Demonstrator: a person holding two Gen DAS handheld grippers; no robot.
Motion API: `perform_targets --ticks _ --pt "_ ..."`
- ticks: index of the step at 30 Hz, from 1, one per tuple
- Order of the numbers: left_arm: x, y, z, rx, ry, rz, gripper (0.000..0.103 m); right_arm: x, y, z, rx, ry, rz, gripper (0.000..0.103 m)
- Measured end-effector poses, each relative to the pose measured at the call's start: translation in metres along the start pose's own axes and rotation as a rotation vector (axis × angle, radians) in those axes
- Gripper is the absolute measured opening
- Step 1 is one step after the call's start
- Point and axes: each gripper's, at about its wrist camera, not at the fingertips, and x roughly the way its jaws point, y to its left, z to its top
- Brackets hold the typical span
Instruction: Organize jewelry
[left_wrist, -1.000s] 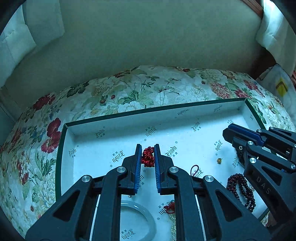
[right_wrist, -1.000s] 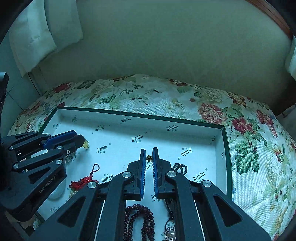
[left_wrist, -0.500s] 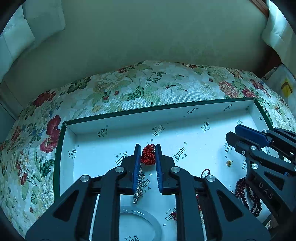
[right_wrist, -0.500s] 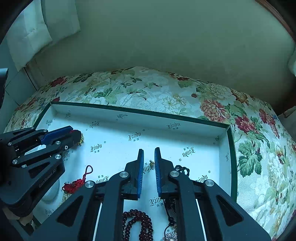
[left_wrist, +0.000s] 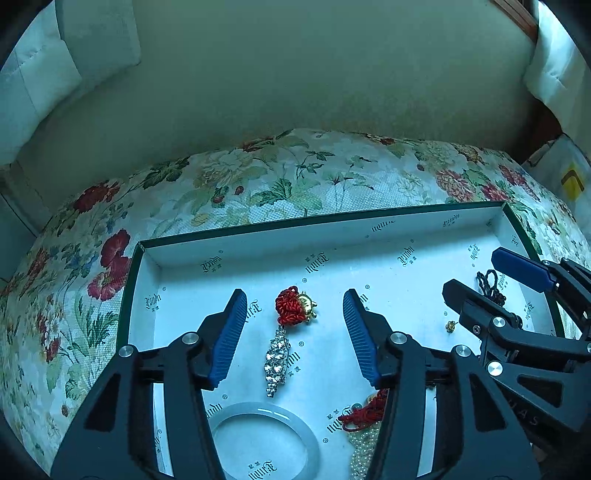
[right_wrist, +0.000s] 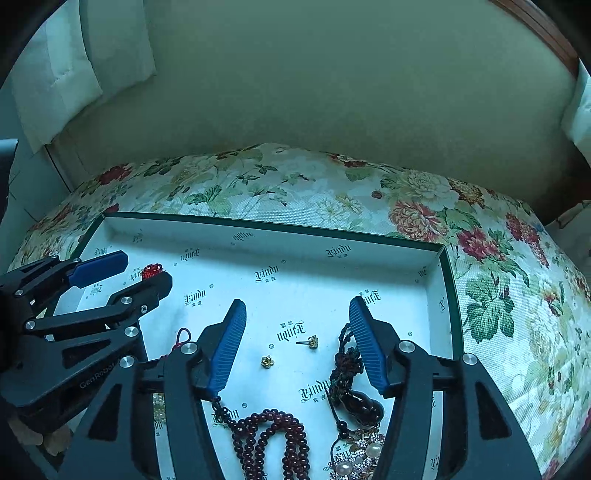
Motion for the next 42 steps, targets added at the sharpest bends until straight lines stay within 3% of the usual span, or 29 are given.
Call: perform_targets --ticks 14,23,35,42 --pt "-0.016 0.0 -0.009 0.0 -0.032 0.037 0.072 -0.01 -0.007 -0.015 0.061 -0.019 -0.033 0.069" --pt "-0.044 0.0 -0.037 -0.027 -0.059 0.058 0.079 -0.035 -0.007 -0.036 0.092 -0.048 -0.059 0.075" --pt "-0.119 -0.006 -0.075 -0.018 -0.124 0.08 0.083 -0.1 0.006 -0.072 0.118 -0.084 -0.06 0.075" --pt "-0.182 -0.007 -0.078 -0.021 -0.212 0.084 0.085 -0.162 0.015 -0.073 0.104 -0.178 -0.074 0.075"
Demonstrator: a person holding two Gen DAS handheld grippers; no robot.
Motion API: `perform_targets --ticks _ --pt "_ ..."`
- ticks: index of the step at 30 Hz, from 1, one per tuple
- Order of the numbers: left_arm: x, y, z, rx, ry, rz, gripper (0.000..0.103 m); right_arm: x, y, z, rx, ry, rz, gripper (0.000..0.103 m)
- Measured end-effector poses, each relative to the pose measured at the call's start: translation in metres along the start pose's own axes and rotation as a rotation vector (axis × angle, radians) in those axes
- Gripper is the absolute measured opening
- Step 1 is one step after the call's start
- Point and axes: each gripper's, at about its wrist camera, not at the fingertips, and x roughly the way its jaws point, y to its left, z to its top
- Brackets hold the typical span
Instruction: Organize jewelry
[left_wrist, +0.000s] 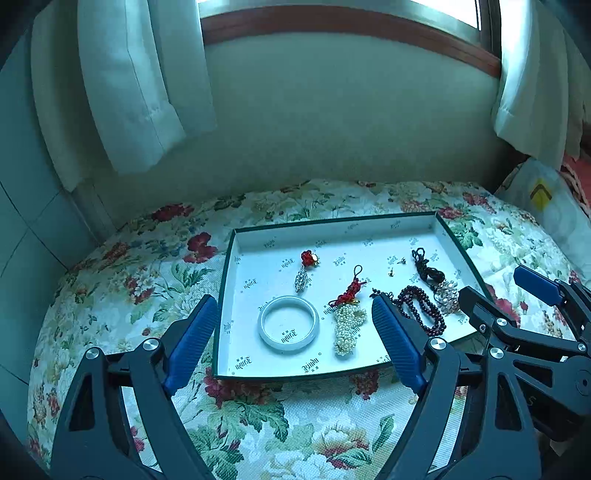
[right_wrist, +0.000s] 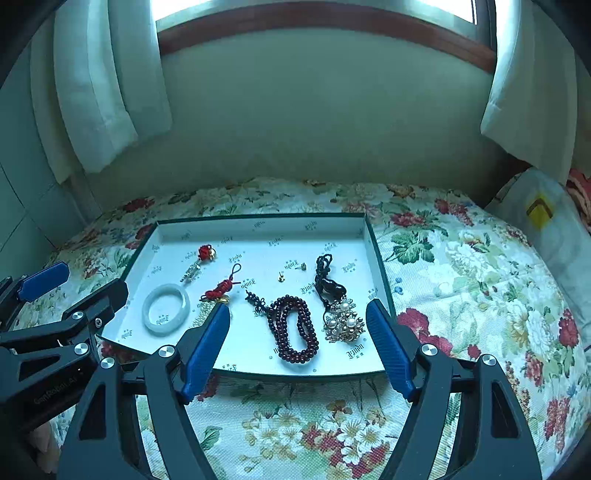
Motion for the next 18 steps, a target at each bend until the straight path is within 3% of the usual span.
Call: perform_targets --ticks 4,18 --pt "-0.037 0.008 0.003 -0.025 -0.057 0.003 0.091 -0.037 0.0 0.004 0.004 -0.069 -0.002 0.08" --pt "-0.134 0.02 -0.004 -0.068 -0.176 0.037 0.093 -0.144 0.02 -0.005 -0.034 -0.237 0.033 0.081"
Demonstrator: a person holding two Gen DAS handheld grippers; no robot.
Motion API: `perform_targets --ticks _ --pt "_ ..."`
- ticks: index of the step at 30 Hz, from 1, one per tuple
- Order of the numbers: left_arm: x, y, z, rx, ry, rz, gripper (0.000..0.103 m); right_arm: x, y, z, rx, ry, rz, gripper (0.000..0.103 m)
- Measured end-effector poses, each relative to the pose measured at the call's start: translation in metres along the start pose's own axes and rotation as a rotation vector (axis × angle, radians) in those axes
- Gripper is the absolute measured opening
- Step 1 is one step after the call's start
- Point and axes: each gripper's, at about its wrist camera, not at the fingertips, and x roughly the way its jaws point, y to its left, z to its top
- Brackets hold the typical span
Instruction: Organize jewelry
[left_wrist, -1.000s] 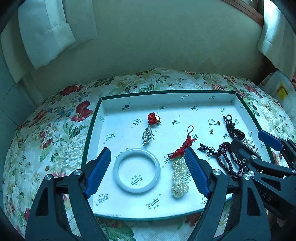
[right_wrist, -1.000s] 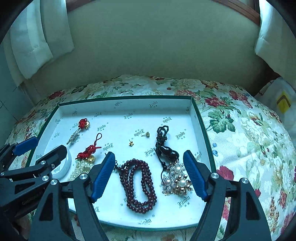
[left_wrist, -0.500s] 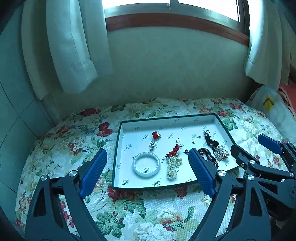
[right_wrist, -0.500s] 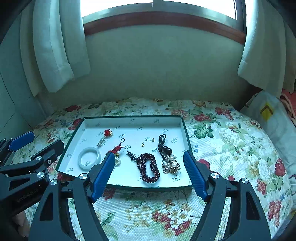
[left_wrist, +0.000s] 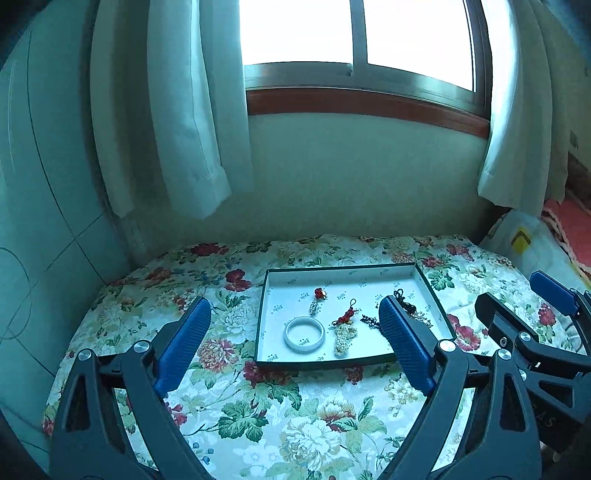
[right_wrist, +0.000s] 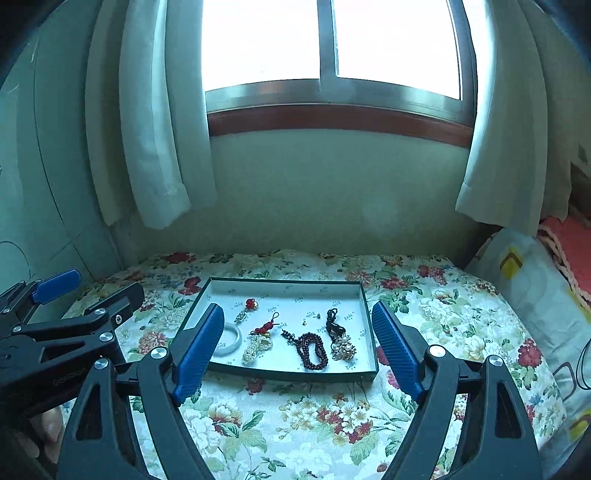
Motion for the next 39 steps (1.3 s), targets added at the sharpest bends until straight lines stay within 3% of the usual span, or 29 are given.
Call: perform_targets --ticks 15,39 --pt "-0.076 0.002 -0.001 -0.01 -0.097 0.028 0.095 -0.072 0.006 0.002 -0.004 -0.119 0.016 0.081" --pt "-0.091 -0.002 -0.008 0.001 -0.112 0.033 0.095 -0.089 0.006 -0.006 -0.013 -0.136 0.013 0.081"
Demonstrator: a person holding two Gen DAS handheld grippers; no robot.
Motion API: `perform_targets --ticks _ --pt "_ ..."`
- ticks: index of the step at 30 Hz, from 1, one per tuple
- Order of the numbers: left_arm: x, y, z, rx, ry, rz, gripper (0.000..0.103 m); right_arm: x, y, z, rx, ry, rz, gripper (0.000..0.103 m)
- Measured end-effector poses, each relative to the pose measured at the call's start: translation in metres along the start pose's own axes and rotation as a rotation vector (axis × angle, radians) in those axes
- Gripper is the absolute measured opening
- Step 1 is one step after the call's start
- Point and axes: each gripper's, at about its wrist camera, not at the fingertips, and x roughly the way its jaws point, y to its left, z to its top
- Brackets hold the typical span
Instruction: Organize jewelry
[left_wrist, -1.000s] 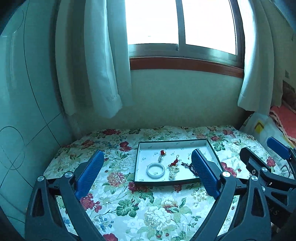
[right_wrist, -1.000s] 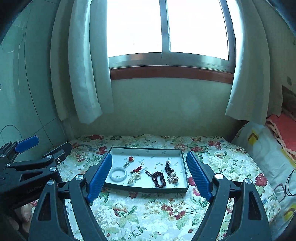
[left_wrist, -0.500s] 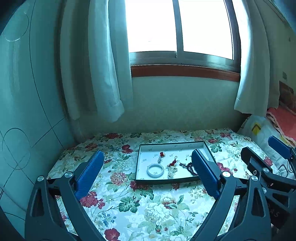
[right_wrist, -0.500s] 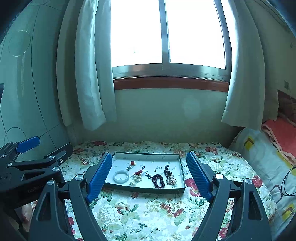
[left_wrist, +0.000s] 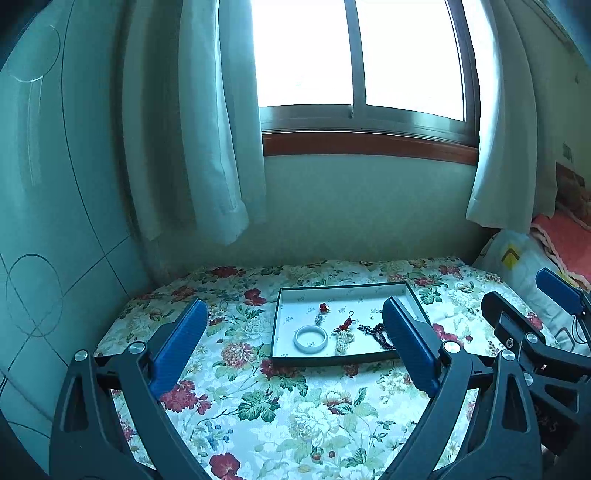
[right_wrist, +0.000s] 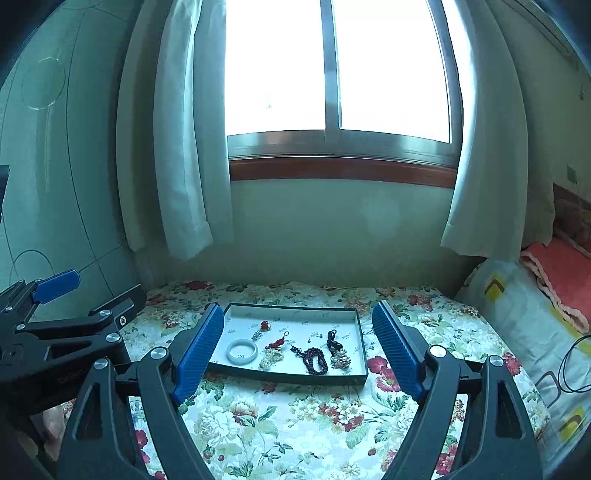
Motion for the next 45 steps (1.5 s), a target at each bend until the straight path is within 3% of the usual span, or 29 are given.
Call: perform_targets --ticks 45 --pt "-0.002 0.0009 -0.0044 -0.01 0.013 0.004 0.095 -0.002 -0.0008 0.003 -0.008 0.008 0.005 0.081"
